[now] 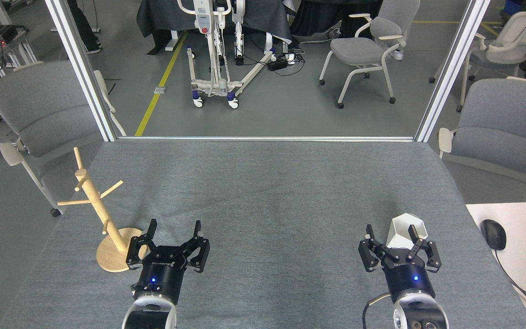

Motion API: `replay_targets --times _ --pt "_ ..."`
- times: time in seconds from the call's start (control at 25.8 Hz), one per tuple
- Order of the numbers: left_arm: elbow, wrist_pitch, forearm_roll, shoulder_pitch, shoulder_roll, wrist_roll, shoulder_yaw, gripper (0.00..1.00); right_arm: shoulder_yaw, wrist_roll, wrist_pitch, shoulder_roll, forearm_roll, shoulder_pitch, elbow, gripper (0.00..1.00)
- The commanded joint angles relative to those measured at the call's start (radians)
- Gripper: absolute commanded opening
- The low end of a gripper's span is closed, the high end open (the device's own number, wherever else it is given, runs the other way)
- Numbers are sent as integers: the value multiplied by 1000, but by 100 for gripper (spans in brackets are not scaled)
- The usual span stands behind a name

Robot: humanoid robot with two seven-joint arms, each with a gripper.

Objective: Hang cup on storage rack
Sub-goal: 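Move the right gripper toward the white hexagonal cup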

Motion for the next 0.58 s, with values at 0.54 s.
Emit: replay_targets --times 0.54 --pt "-39 -18 -5 61 -11 35 -2 99 -60 -94 -10 -14 -2 11 -1 100"
